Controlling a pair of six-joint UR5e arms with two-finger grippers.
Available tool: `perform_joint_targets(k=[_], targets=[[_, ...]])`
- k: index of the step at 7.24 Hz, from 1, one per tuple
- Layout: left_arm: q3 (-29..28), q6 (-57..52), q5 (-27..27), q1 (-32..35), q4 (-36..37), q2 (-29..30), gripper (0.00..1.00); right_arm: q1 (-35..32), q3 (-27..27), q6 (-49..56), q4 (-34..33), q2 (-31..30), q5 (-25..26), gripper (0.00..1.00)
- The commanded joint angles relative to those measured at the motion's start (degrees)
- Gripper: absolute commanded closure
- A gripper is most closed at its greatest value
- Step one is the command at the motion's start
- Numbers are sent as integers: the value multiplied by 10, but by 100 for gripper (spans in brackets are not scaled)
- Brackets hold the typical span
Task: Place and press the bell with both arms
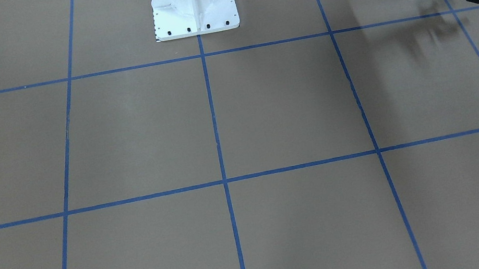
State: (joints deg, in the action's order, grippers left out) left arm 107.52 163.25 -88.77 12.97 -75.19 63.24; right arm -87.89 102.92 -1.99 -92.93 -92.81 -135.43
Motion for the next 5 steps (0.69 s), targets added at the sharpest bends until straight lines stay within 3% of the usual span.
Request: perform_joint_targets(k=[1, 5], targets=[[-15, 30, -15, -26, -2, 0, 0, 0, 0, 0, -1, 0, 0, 0], [-69, 44, -15, -47, -47, 12, 0, 0, 0, 0, -1, 0, -1, 0]])
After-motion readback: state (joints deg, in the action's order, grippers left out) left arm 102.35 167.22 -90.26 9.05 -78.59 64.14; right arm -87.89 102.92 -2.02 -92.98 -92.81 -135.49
